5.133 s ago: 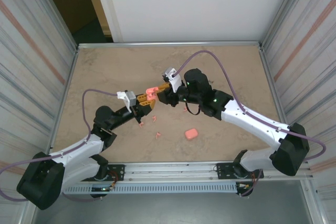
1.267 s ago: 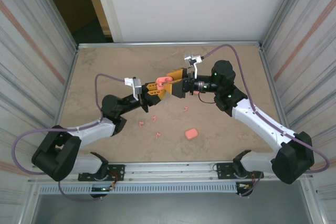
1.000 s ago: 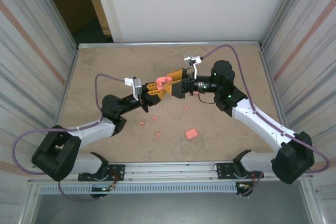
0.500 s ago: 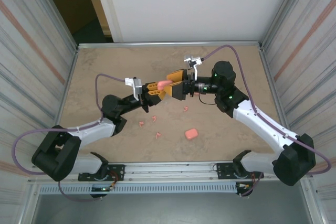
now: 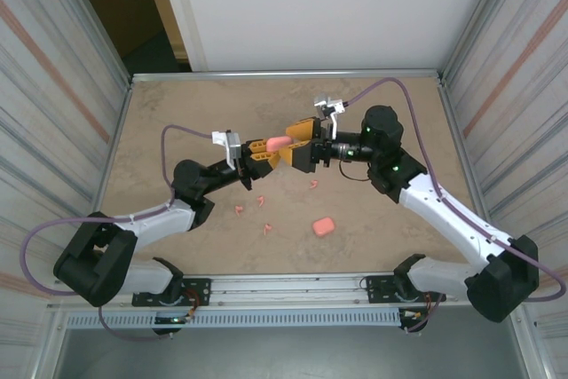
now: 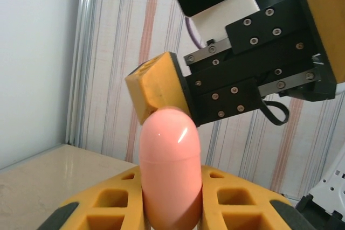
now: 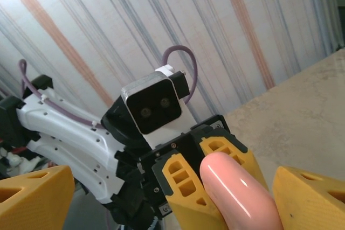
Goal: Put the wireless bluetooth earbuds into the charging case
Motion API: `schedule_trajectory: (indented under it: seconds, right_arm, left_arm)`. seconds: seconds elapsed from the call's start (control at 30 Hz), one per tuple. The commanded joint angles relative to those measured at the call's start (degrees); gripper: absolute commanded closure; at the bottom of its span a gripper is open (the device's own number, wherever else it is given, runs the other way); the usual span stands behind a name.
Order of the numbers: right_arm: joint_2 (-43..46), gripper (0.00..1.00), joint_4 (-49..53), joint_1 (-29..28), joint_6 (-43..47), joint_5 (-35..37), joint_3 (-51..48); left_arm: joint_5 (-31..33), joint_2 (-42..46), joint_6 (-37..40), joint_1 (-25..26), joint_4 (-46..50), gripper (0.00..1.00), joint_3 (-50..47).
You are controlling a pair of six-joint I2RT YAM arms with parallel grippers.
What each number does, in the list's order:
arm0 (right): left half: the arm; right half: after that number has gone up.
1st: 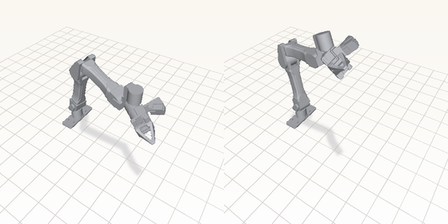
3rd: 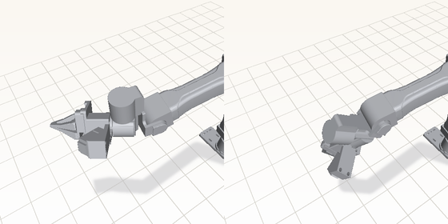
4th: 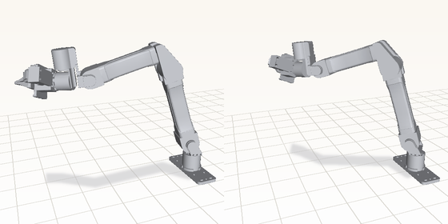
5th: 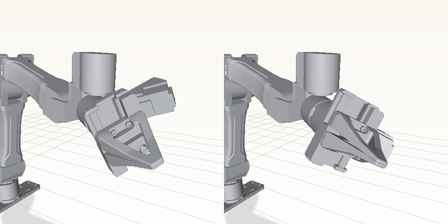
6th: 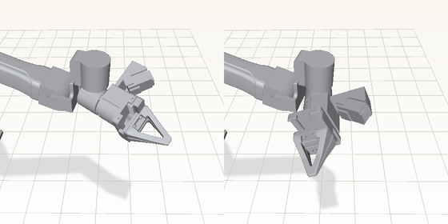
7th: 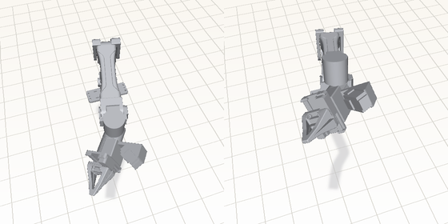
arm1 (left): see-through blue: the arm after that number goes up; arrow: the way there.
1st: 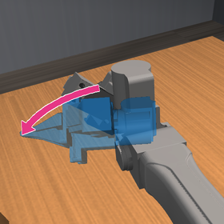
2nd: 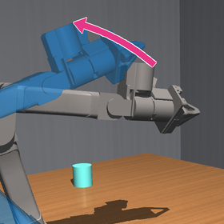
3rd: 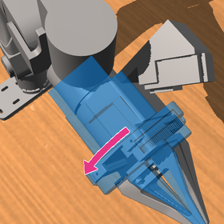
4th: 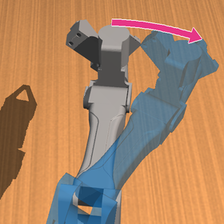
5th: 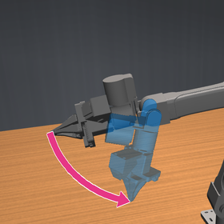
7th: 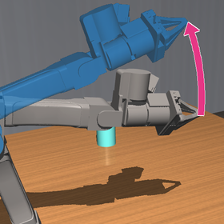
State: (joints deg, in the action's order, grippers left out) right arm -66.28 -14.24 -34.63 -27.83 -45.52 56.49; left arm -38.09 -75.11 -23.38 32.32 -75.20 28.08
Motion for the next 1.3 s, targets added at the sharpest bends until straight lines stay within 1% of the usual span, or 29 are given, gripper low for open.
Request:
schedule_trajectory:
  seconds: [0.0,0.17,0.33,0.53,0.67,0.87,1.13,1.27]
  right_arm:
    - [3.36,0.06,4.67,0.12,3.66,4.72,0.73]
    - [7.33,0.05,4.25,3.20,2.17,9.22,-3.11]
    - [11.71,0.03,2.33,7.54,-1.46,13.08,-8.35]
    - [14.25,0.00,2.15,11.95,-5.62,16.90,-13.31]
    - [14.21,0.00,3.53,13.92,-8.45,19.22,-15.10]
    - [14.08,0.00,7.31,14.51,-7.97,21.18,-15.18]
    - [14.12,0.00,10.36,14.67,-6.49,23.09,-15.16]
    - [13.87,0.00,11.49,14.66,-5.96,23.93,-15.18]
  left_arm:
    - [1.43,0.66,1.25,0.01,0.03,1.00,0.85]
    - [2.37,1.91,2.75,-0.06,3.01,1.00,0.64]
    - [3.86,3.59,5.04,-0.08,9.01,1.00,1.24]
    - [5.45,5.13,7.53,-1.42,20.09,1.00,3.37]
    - [5.70,4.69,7.82,-4.09,25.36,1.00,4.77]
    - [5.56,3.19,7.46,-9.08,30.69,1.00,6.53]
    - [3.60,-0.54,5.93,-15.28,32.38,1.00,7.43]
    - [3.28,-2.45,6.22,-17.78,35.87,1.00,8.89]
